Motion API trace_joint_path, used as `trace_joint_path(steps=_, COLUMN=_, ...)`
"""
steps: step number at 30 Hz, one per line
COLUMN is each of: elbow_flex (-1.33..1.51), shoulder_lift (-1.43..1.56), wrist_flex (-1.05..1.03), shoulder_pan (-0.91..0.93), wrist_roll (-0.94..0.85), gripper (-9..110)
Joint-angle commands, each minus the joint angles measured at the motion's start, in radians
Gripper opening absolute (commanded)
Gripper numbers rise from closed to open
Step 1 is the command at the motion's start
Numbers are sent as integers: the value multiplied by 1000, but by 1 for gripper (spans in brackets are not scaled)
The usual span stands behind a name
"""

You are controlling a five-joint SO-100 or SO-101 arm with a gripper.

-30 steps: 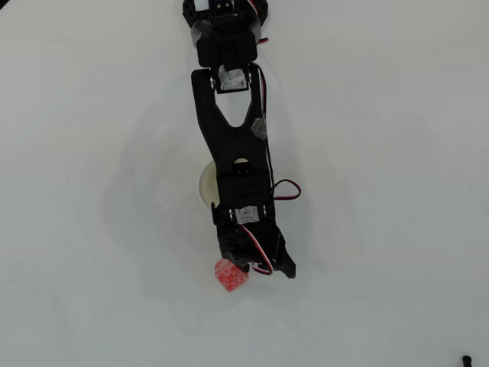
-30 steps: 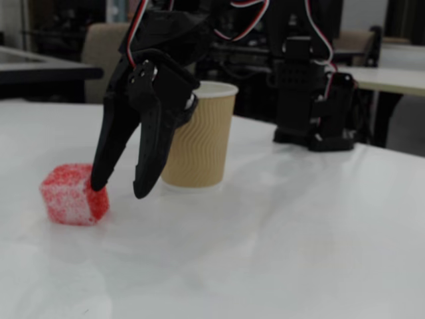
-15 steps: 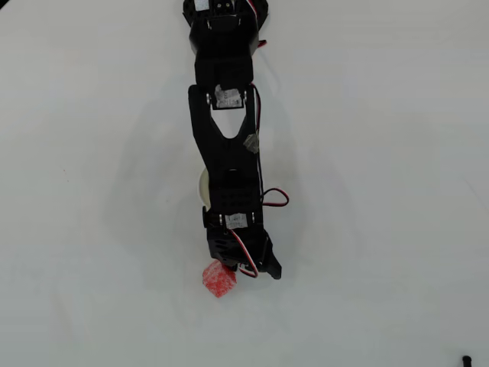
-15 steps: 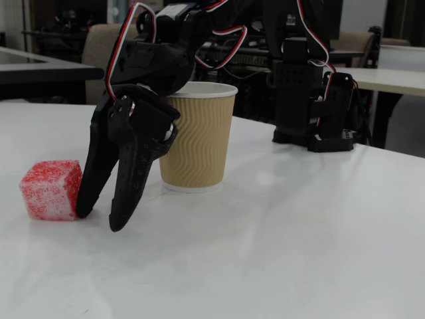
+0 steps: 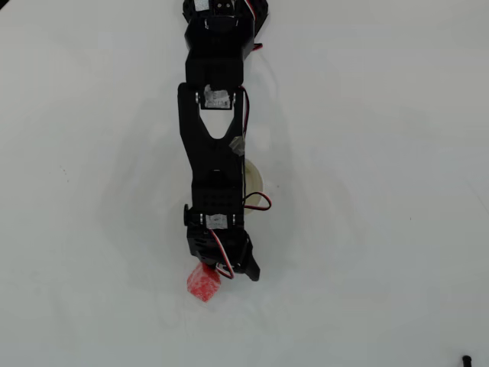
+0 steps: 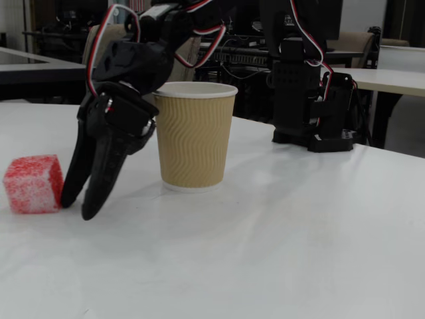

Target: Grasp a red cube and put it in the cup.

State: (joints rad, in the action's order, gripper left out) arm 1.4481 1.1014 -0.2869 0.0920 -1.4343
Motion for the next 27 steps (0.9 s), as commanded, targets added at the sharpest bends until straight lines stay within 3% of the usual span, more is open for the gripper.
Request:
trace_joint_path(steps=1, elbow_flex=-6, shoulder_lift=184, wrist_flex=-48, shoulder_pan=-6, wrist_roll=-5, gripper=30)
trace_joint_path(steps=18, elbow_flex=130, shoulder_lift=387, wrist_flex=-121, shoulder_pan=-37, wrist_roll=5, gripper=30)
trace_joint_path(steps=27, elbow_flex=133, shoulder_lift=348, wrist_flex=84, shoulder_pan=-60, wrist_roll=-8, gripper=30)
